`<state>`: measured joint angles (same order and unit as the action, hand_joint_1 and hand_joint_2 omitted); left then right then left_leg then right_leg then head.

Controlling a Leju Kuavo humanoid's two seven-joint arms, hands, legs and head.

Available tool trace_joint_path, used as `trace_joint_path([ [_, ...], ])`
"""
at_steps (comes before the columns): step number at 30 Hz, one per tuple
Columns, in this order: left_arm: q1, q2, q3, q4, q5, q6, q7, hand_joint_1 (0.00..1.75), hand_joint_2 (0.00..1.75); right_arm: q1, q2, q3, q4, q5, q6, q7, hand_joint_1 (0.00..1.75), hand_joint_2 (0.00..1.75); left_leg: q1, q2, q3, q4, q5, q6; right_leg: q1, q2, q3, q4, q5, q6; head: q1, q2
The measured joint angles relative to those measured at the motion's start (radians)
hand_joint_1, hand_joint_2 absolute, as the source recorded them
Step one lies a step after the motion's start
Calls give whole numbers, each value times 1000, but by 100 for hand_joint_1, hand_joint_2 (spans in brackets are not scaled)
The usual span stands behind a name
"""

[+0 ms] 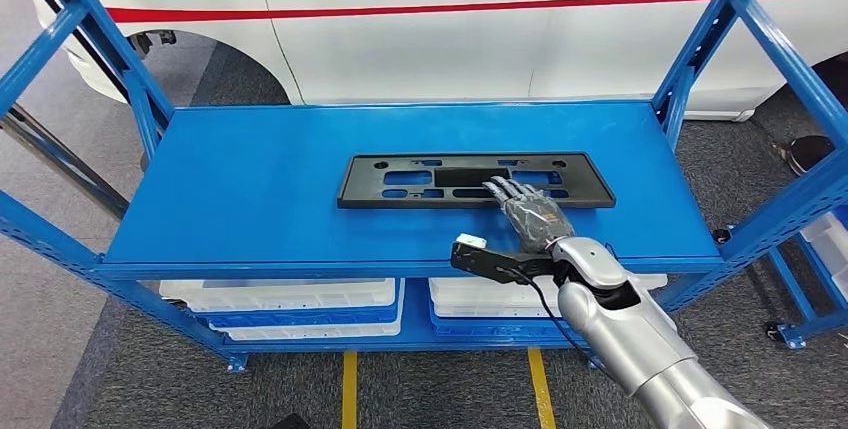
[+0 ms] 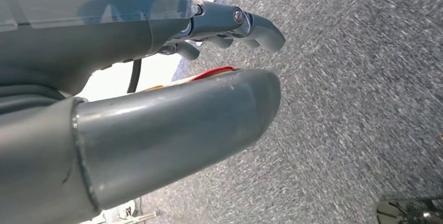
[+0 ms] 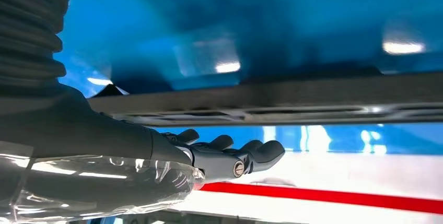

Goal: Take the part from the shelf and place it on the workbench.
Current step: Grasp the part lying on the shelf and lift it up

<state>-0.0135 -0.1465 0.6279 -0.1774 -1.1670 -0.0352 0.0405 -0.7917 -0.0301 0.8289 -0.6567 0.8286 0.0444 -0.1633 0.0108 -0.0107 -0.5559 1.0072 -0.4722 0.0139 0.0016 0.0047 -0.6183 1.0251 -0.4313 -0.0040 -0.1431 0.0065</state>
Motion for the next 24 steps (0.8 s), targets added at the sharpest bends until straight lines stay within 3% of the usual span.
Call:
trace_joint_path([
  [14, -4, -4, -1, 0, -30, -35, 8, 0, 0, -7, 88, 0, 48, 91, -190, 98, 0, 175, 0, 1, 1, 0, 0, 0, 0, 0, 0, 0, 0, 0, 0, 0],
  [24, -6, -5, -3, 0, -39, -39, 8, 0, 0, -8, 115, 0, 96, 166, -252, 152, 0, 175, 0, 1, 0, 0, 0, 0, 0, 0, 0, 0, 0, 0, 0, 0],
])
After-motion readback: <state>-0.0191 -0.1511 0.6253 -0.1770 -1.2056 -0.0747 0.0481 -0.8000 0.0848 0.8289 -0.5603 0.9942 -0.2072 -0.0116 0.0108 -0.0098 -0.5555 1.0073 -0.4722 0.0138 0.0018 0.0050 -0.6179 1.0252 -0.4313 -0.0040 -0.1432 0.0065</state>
